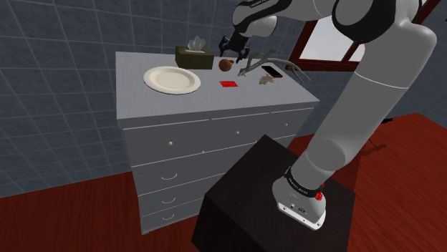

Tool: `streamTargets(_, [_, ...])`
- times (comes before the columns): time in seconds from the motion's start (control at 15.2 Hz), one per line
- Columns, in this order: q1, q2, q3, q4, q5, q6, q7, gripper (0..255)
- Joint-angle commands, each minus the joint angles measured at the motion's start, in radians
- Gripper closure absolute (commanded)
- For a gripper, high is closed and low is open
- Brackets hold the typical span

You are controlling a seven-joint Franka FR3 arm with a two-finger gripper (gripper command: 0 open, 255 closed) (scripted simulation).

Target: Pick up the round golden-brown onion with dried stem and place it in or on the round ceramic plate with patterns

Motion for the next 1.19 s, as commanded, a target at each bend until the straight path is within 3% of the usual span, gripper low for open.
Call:
streamTargets(0.0, [-0.001,0.019,0.001,0.003,0.007,0.013,0.001,0])
streamTargets(0.26, [-0.005,0.068,0.006,0.006,0.030,0.057,-0.014,0])
streamTargets(0.79, [-0.005,0.068,0.007,0.006,0.030,0.057,-0.014,0])
streamTargets(0.86, [-0.005,0.068,0.007,0.006,0.030,0.057,-0.014,255])
streamTargets(1.12, [-0.005,0.067,0.007,0.006,0.030,0.057,-0.013,255])
